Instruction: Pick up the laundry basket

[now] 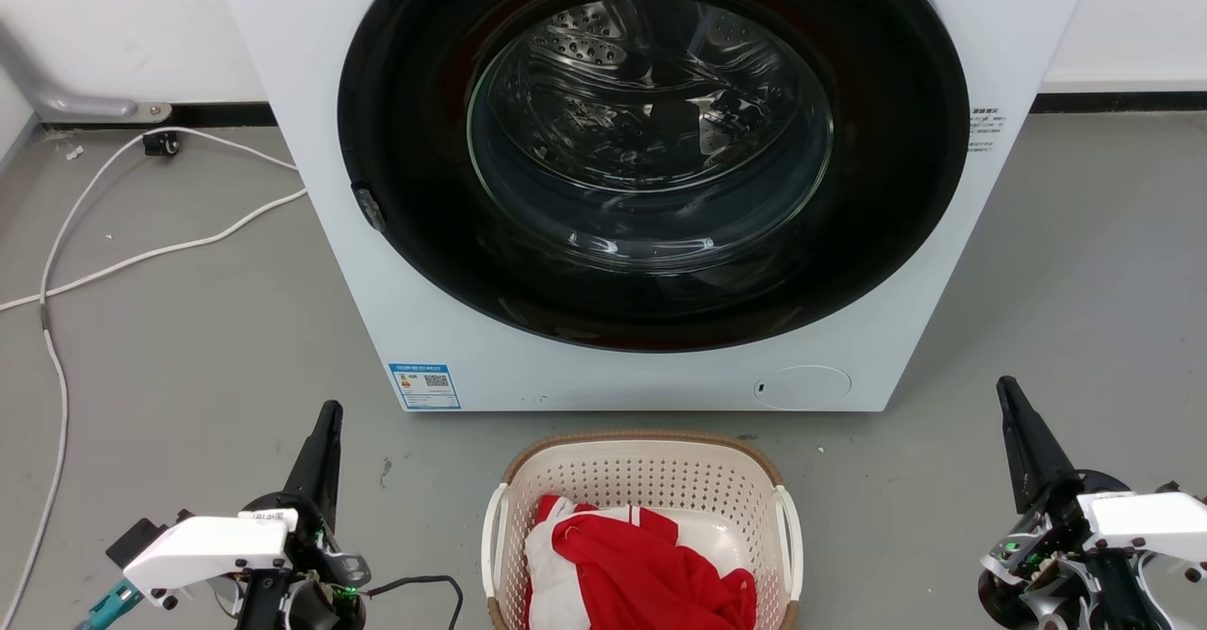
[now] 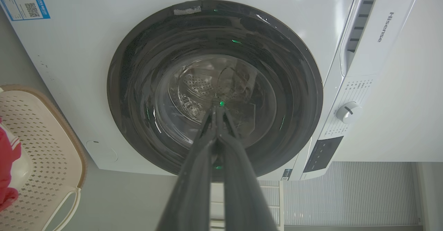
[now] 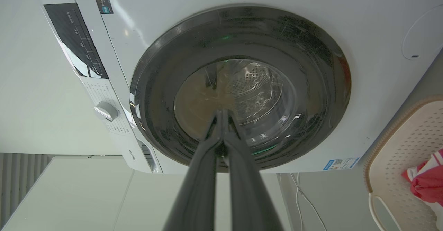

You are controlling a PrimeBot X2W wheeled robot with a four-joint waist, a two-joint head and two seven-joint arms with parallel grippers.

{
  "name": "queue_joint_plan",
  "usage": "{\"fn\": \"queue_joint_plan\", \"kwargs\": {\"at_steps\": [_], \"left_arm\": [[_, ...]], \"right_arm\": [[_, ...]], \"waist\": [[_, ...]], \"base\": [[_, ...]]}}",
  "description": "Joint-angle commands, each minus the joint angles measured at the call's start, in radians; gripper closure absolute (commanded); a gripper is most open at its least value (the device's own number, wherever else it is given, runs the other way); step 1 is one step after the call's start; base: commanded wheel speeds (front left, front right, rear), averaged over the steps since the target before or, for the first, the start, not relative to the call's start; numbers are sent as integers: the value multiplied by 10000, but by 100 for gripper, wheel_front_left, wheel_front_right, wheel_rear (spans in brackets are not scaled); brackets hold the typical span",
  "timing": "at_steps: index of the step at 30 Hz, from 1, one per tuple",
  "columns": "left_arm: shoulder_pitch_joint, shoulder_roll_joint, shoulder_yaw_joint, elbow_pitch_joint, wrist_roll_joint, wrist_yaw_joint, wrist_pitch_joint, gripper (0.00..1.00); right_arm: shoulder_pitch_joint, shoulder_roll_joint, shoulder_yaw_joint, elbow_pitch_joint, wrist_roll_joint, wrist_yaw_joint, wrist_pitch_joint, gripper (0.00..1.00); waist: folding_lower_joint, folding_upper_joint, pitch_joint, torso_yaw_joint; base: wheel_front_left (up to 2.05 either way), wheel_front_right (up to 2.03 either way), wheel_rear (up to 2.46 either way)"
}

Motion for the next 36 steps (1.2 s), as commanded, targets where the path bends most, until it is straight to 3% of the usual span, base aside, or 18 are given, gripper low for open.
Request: {"fn": "queue_joint_plan", "kwargs": {"at_steps": [1, 17, 18, 28, 36], "left_arm": [[-97, -11, 27, 13, 12, 0, 21, 100], [-99, -23, 45, 13, 37, 0, 45, 100], [-2, -12, 17, 6, 2, 0, 2, 0], [168, -52, -386, 43, 146, 0, -364, 0], [137, -31, -560, -190, 1443, 0, -751, 0]], "right_arm": [[-116, 42, -17, 11, -77, 4, 39, 100], [-119, 50, -33, 13, -79, 4, 54, 100], [0, 15, -17, 4, -27, 0, 11, 0], [246, 37, 266, 16, -170, 0, -377, 0], [339, 40, 379, -177, -1222, 1, -749, 0]], "waist": [[0, -1, 0, 0], [0, -1, 0, 0], [0, -1, 0, 0], [0, -1, 1, -13], [0, -1, -8, -46]], "base": [[0, 0, 0], [0, 0, 0], [0, 0, 0], [0, 0, 0], [0, 0, 0]]}}
